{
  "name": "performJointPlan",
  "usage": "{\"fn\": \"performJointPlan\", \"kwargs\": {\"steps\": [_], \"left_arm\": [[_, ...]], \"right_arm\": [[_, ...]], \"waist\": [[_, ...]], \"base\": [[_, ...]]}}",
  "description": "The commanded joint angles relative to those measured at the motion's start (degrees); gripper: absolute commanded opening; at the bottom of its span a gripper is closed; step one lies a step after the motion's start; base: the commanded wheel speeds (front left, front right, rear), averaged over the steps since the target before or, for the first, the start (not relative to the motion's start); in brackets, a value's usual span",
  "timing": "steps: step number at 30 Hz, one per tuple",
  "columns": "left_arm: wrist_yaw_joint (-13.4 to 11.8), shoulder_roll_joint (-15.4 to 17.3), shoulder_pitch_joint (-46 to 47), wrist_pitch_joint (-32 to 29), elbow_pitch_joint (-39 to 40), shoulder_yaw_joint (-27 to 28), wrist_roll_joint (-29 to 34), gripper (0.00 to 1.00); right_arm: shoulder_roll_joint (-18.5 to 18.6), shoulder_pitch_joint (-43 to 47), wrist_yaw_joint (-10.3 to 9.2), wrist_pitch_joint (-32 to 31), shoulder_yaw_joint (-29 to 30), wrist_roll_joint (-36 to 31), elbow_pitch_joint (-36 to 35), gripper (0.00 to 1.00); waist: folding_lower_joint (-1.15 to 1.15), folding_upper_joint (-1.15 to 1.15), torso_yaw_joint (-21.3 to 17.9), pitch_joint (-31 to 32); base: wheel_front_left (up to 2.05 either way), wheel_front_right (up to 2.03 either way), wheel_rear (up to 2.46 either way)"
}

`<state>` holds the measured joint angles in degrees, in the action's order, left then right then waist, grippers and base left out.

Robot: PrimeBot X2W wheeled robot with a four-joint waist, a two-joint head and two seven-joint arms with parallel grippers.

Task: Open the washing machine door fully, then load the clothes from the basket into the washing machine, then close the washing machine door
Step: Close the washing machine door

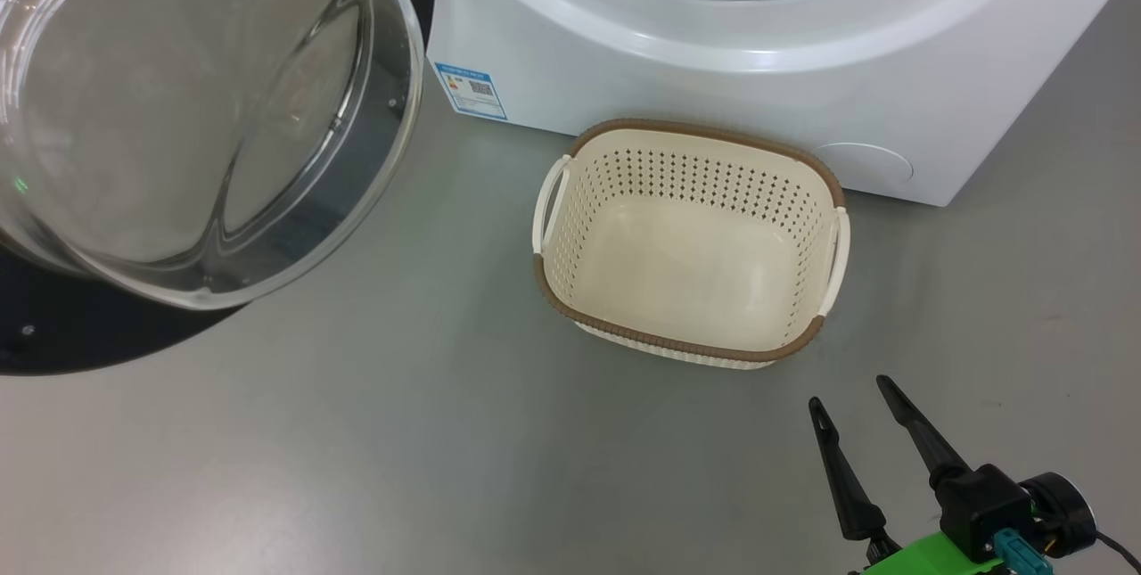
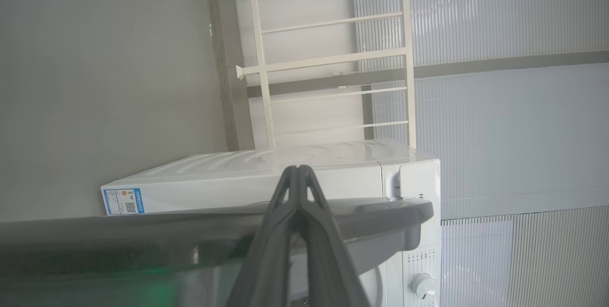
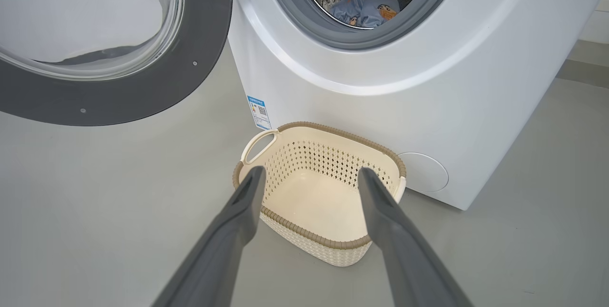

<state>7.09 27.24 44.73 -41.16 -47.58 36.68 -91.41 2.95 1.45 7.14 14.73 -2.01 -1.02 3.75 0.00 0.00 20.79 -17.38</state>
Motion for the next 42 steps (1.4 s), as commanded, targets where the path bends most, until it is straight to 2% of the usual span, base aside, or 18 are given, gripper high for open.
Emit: {"fn": "performJointPlan", "kwargs": {"steps": [1,8,15,23,27,42], "left_arm": [[0.39,2.65,-1.56,-1.96,1.64,0.39,-0.87,0.00],[0.39,1.51,-3.23,-7.49,2.55,-0.05,-1.68,0.00],[0.39,1.15,-4.04,-10.16,2.70,-1.06,-0.77,0.00],[0.39,0.89,-4.83,-9.85,2.67,-0.69,-0.10,0.00],[0.39,0.74,-4.64,-3.07,3.02,0.90,1.60,0.00],[0.39,-0.65,-4.42,-7.72,2.82,0.06,0.57,0.00]], "right_arm": [[-0.07,0.50,0.35,0.27,-1.50,-0.84,-1.25,1.00],[-0.07,0.70,0.35,0.27,-1.37,-0.89,-1.28,1.00],[-0.07,0.61,0.35,0.27,-1.80,-0.52,-1.20,1.00],[-0.07,0.49,0.35,0.27,-1.87,-0.50,-1.18,1.00],[0.23,0.70,0.35,0.27,-2.51,-0.63,-0.80,1.00],[0.27,0.00,0.35,0.27,-2.91,-0.38,-0.57,1.00]], "waist": [[0.00,0.00,0.06,0.15],[0.00,0.00,0.15,0.68],[0.00,0.00,0.26,0.87],[0.00,0.00,0.18,0.97],[0.00,0.00,0.08,1.39],[0.00,0.00,0.04,1.38]], "base": [[0.00,0.00,0.00],[0.00,0.00,0.00],[0.00,0.00,0.00],[0.00,0.00,0.00],[0.00,0.00,0.00],[0.00,0.00,0.00]]}}
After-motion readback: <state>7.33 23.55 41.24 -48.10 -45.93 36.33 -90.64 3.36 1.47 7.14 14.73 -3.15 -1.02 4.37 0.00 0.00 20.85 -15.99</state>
